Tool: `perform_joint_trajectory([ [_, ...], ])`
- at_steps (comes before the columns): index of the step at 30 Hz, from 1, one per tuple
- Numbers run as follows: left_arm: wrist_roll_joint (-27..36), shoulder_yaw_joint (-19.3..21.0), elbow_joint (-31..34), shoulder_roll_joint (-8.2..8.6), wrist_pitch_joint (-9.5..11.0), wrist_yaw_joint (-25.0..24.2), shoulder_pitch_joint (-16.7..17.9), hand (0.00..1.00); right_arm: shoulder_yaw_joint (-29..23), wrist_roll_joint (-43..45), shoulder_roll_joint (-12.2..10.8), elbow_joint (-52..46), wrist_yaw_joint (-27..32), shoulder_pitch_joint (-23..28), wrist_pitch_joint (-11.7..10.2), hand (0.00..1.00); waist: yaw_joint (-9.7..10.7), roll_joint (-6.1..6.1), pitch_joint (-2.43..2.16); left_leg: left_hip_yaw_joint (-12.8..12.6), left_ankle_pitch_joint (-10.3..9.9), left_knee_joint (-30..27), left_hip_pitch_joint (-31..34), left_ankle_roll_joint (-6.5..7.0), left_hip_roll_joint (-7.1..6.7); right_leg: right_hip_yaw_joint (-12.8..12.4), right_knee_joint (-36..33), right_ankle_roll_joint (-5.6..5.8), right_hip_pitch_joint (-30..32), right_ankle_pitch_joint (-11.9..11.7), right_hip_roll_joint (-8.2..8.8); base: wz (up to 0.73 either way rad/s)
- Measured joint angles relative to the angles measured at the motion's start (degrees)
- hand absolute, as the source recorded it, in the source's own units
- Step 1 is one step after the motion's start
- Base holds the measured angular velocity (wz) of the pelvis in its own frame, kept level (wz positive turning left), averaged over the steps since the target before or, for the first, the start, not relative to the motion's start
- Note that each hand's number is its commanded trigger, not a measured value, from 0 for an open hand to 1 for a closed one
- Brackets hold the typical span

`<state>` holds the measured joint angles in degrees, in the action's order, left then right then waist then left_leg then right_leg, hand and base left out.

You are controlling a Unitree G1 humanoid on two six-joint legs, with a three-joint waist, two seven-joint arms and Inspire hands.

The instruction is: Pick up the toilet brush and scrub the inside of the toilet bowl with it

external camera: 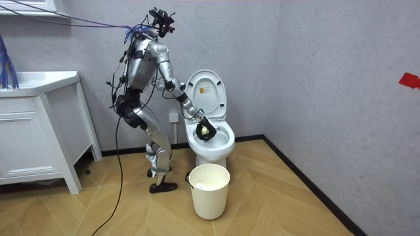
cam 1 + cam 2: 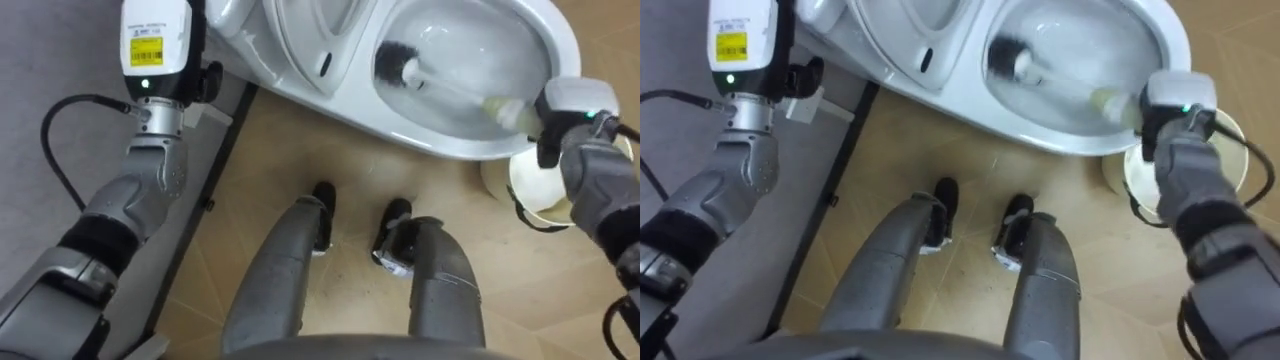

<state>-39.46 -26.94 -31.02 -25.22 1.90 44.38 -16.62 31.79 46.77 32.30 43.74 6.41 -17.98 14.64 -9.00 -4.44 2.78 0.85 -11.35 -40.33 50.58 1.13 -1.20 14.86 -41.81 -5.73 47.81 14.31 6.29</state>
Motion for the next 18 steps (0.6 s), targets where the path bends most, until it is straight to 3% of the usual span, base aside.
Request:
perform_joint_trajectory([
  [2,0.1,0.2,0.5,-0.06,0.1,0.4,1.7,0.0,0.0,0.4,0.0,-2.1,0.0,1.4,1.2,1.0,0.1,-0.12,-0.08,-0.6,0.0,0.7,-0.6,-0.04,0.28,-0.6,0.5,-0.06,-0.1,-0.1,-0.25,-0.11],
  [7,3.0,-0.2,0.7,-0.44,1.1,2.6,3.9,0.0,0.5,0.4,-0.9,1.0,0.5,0.9,1.2,1.0,1.0,-0.34,-0.23,-0.4,-0.3,1.1,-1.3,-0.45,0.59,-0.3,1.0,-0.32,-0.9,0.1,-0.59,0.01],
  [12,2.8,-0.3,0.7,-0.63,2.3,2.8,3.5,0.0,1.9,0.4,-0.3,9.7,2.4,-3.2,-1.5,1.0,0.3,-0.56,-0.13,0.0,-0.6,0.6,-0.6,-0.37,0.49,0.3,0.9,-0.21,-0.7,0.4,-0.39,0.04],
  [16,2.6,-2.5,1.0,-0.51,2.2,2.5,1.0,0.0,5.4,0.4,4.3,13.8,3.6,-7.2,-2.8,1.0,-1.7,-0.99,0.09,-0.2,-1.0,-1.0,1.3,0.15,0.28,0.4,-1.4,0.13,1.2,1.2,0.6,0.07],
  [18,2.6,-2.6,2.7,-0.53,2.1,1.3,0.1,0.0,6.9,1.0,6.7,14.8,4.0,-9.3,-3.1,1.0,-2.5,-0.94,0.12,-0.2,-1.1,-1.8,2.1,0.31,-0.52,0.4,-3.1,0.22,2.3,1.9,1.53,0.13],
])
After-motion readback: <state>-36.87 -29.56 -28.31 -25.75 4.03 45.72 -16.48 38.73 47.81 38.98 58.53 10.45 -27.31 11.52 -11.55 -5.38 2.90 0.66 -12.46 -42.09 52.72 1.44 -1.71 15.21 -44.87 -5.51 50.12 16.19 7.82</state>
